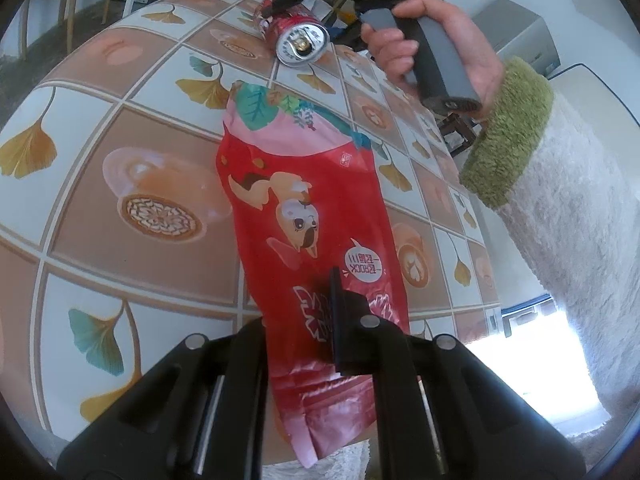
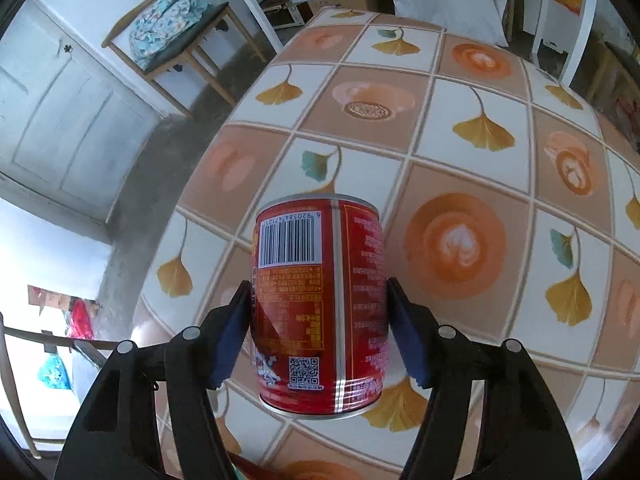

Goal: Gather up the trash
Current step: 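Grasp the red can with the right gripper while the left gripper lifts the red bag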

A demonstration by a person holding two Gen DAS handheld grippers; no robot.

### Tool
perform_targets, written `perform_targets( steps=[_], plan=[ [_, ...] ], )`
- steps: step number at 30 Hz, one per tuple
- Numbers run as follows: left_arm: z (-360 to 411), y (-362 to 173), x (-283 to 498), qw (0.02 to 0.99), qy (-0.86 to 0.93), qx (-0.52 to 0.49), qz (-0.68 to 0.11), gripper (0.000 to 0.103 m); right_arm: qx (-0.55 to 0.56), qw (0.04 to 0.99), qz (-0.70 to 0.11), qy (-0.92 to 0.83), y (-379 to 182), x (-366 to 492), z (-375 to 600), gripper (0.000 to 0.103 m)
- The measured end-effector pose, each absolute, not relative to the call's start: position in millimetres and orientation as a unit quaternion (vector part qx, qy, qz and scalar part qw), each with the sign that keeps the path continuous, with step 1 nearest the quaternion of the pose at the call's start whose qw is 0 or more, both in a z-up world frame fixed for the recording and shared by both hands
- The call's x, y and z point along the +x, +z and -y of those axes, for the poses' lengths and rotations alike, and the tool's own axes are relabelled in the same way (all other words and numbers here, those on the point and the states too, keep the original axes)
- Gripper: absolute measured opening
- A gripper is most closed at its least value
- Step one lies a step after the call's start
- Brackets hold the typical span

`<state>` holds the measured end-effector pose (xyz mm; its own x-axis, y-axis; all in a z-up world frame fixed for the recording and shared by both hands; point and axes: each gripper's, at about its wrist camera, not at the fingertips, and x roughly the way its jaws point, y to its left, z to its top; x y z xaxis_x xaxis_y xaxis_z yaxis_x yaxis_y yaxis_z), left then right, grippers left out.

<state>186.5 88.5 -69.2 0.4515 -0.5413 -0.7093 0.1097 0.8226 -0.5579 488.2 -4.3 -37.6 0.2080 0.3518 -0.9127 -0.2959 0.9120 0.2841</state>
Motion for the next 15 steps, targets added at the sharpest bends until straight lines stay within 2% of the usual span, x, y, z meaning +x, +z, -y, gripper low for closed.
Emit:
perform_targets(
  steps=[9, 15],
  plan=[
    [-94.8, -67.8, 179.7, 0.823, -0.201, -0.242, -0.473, 0.007, 0.052, 0.789, -0.572, 0.221, -4.0, 431.1, 62.3, 0.064],
    [-99.7, -53.1, 172.9, 0.829, -0.208, -0.254, -0.452, 0.004, 0.096, 0.798, -0.549, 0.228, 26.6, 367.7, 120.6, 0.064]
  ],
)
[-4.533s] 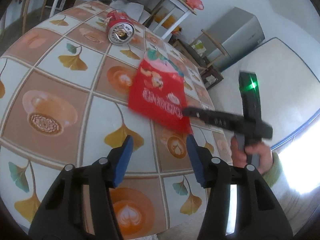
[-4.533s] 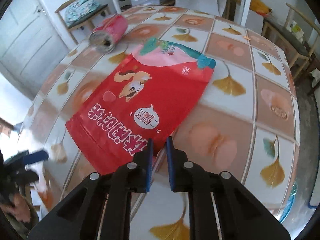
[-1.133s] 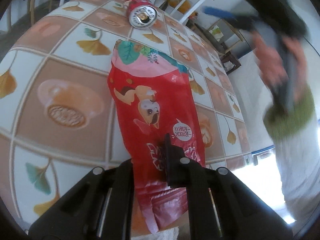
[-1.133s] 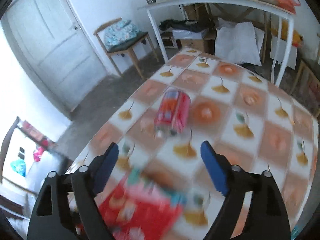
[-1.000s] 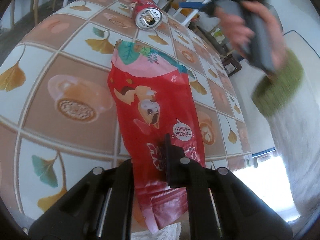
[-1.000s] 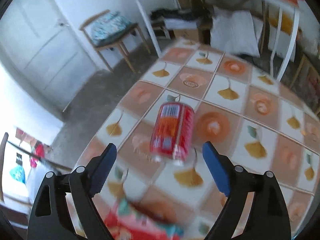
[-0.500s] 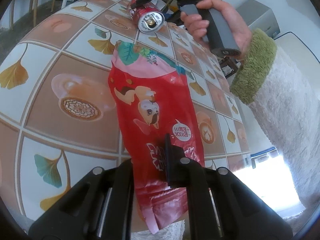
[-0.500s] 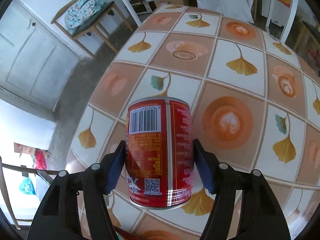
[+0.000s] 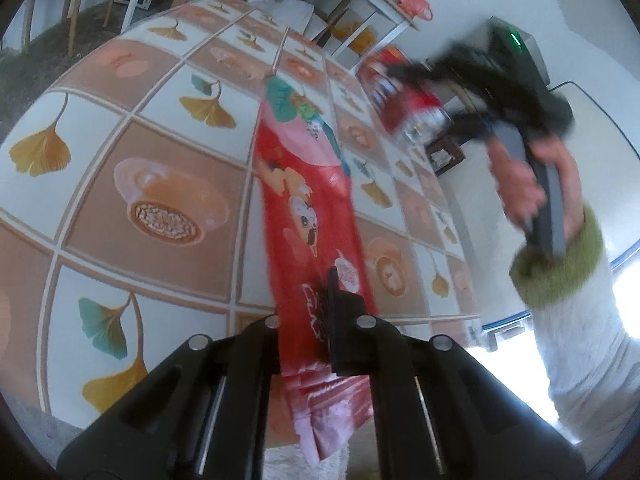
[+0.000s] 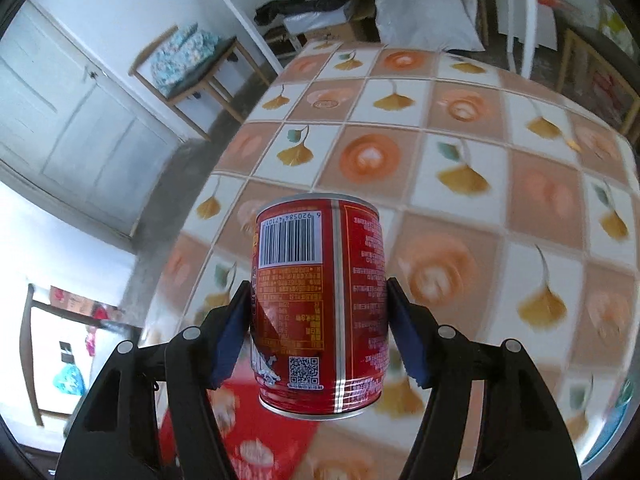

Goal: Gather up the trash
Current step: 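Grasp the red can with the right gripper while the left gripper lifts the red bag, then carry the red bag and red can over the wastebasket and open both grippers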

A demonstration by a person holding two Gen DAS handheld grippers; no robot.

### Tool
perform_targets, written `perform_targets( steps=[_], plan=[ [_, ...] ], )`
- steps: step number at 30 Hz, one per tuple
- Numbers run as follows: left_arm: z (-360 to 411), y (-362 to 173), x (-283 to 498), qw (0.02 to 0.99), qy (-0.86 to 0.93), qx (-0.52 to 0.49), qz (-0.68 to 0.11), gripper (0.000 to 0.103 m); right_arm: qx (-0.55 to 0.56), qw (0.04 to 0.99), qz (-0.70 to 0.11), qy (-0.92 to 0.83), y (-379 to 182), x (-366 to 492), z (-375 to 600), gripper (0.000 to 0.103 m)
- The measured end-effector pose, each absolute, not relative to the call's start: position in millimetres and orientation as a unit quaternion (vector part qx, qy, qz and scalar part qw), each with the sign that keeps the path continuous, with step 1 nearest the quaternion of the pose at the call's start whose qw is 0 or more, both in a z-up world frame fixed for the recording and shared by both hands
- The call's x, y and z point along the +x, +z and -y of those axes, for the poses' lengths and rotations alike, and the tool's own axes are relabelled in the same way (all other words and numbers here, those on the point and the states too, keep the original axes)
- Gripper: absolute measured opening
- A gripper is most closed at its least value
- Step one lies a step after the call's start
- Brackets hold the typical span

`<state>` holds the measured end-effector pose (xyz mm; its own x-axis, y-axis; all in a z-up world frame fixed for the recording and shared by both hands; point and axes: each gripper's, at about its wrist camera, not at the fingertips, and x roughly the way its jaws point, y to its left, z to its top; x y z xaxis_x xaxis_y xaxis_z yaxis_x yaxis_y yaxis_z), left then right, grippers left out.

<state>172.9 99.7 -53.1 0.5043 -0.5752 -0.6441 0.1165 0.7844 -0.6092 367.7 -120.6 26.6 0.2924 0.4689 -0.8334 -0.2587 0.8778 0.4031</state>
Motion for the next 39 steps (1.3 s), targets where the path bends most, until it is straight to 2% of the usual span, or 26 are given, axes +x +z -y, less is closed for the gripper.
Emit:
perform_targets(
  steps=[15, 39],
  plan=[
    [-75.3, -0.3, 153.1, 0.846, -0.247, -0.253, -0.398, 0.0, 0.202, 0.82, -0.49, 0.216, 63.8, 241.9, 229.9, 0.064],
    [9.6, 52.5, 159.8, 0.846, -0.315, -0.216, -0.372, 0.0, 0.296, 0.841, -0.418, 0.174, 67.6, 148.7, 359.7, 0.064]
  ],
)
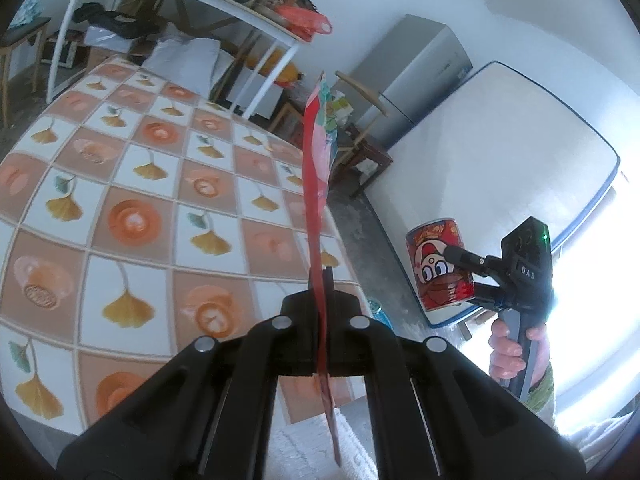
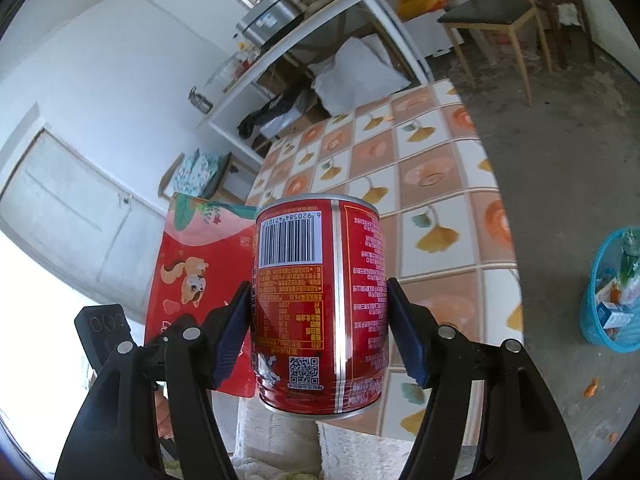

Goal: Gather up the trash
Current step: 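Carry the red bag and red can over the wastebasket and open both grippers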

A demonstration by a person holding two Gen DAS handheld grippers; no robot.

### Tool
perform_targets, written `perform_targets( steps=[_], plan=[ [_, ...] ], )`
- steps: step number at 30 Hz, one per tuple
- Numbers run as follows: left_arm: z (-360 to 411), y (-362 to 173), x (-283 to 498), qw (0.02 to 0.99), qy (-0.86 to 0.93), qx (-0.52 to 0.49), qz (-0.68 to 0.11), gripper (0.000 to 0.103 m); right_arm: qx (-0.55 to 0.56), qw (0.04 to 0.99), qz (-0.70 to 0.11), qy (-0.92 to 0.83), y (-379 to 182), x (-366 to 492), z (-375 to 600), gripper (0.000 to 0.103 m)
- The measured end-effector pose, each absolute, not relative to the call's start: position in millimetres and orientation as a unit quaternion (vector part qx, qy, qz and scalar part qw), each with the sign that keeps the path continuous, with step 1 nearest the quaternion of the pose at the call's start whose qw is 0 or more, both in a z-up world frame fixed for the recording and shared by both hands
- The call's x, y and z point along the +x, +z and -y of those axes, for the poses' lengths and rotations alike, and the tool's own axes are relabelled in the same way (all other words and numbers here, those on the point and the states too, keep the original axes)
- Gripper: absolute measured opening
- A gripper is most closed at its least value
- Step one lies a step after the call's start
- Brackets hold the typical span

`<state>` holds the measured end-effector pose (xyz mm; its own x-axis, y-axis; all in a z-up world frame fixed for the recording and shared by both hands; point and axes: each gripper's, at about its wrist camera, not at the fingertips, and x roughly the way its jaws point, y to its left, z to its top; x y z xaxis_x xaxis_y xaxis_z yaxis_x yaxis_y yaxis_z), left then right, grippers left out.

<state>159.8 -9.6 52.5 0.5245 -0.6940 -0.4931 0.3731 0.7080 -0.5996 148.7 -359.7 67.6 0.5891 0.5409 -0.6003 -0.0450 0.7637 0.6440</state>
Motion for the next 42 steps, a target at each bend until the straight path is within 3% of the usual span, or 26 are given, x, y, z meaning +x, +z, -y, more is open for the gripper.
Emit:
perform_targets(
  steps=[16, 26, 33, 42],
  plan=[
    [101.9, 50.7, 176.4, 0.83, -0.349, -0.167, -0.402, 0.0, 0.378, 0.843, -0.366, 0.111, 31.3, 100.2, 474.4, 0.064],
    [214.1, 48.3, 198.5, 0.786, -0.432, -0.109, -0.429, 0.0, 0.423, 0.847, -0.318, -0.047, 5.9, 16.2, 574.1, 0.064],
    [316.0, 13.3, 212.6, 0.731, -0.472, -0.052, -0.49, 0.0, 0.472, 0.816, -0.313, -0.115, -43.5, -26.2, 620.8, 0.064],
    [434.0, -86.1, 233.7, 0.645, -0.426, -0.059, -0.632, 0.0, 0.536, 0.766, -0.316, -0.159, -114.8, -43.2, 652.3, 0.064]
  ],
)
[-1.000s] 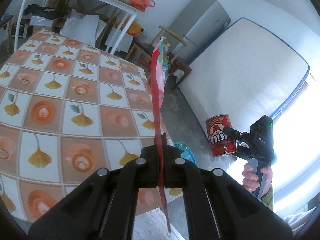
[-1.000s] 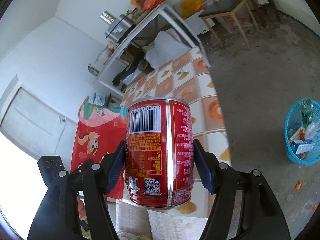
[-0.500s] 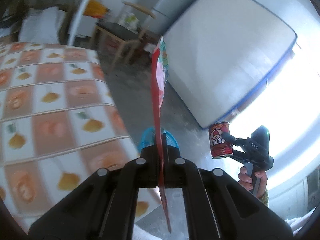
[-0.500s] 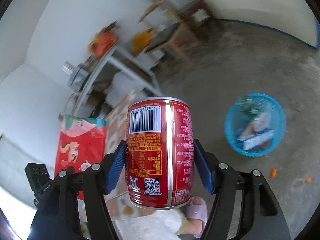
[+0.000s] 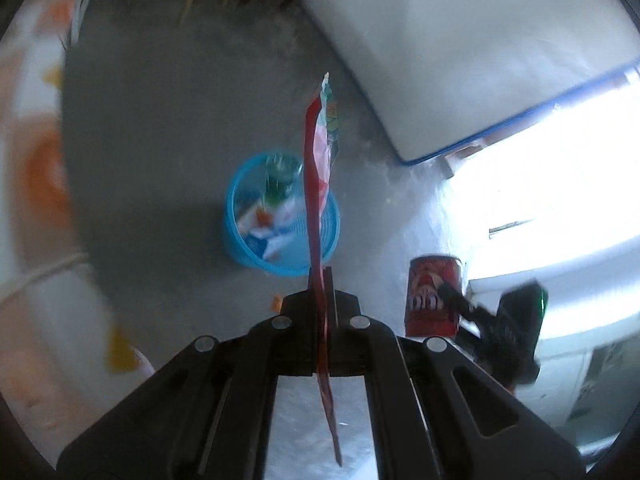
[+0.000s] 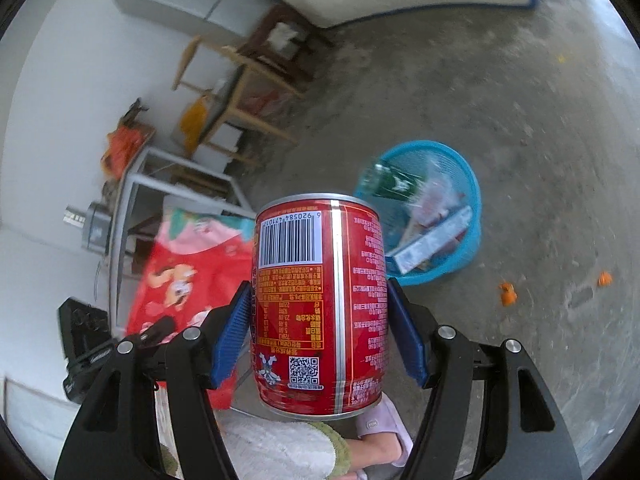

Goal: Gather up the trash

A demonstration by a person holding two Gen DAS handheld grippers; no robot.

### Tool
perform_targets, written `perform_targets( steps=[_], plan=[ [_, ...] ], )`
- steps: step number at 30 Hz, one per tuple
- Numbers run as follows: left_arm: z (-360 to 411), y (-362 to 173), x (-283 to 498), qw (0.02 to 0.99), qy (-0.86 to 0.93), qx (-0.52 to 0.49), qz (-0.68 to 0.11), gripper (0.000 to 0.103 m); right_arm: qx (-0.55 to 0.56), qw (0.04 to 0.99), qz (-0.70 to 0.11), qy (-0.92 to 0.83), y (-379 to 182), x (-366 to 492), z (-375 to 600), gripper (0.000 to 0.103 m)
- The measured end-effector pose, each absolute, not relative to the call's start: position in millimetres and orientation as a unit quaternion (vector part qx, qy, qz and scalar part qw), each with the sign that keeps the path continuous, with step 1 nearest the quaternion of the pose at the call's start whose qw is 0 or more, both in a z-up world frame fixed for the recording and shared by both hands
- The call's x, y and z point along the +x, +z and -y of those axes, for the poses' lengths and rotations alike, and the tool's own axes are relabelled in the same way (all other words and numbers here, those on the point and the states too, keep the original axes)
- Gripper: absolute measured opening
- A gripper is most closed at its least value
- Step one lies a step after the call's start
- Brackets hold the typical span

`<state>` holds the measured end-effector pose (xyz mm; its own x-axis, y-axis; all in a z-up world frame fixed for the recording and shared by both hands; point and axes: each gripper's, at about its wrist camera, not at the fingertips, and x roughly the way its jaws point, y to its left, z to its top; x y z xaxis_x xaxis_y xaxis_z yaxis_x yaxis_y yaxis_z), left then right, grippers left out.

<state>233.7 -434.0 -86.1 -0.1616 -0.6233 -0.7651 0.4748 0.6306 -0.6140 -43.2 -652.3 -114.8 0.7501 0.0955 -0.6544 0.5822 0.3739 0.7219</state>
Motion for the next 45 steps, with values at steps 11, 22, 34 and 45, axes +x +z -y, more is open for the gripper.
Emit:
perform_targets(
  steps=[11, 22, 34, 45],
  plan=[
    [515.2, -204.1, 267.9, 0.618, -0.273, -0.084, -0.732, 0.0, 0.569, 0.74, -0.312, -0.179, -159.8, -57.5, 670.4, 0.064],
    [518.9, -228.9, 276.7, 0.59, -0.285, -0.156, -0.739, 0.062, 0.568, 0.726, -0.333, -0.195, -181.2, -55.0, 681.3, 0.064],
    [473.5, -79.2, 252.9, 0.646, -0.42, -0.076, -0.633, 0.076, 0.419, 0.76, -0.443, -0.225, -198.1, 69.6, 714.4, 0.065],
    [333.1, -1.5, 193.3, 0.759, -0.43, -0.017, -0.489, 0.083, 0.371, 0.775, -0.44, -0.262, -186.3, 54.2, 701.0, 0.075]
  ],
)
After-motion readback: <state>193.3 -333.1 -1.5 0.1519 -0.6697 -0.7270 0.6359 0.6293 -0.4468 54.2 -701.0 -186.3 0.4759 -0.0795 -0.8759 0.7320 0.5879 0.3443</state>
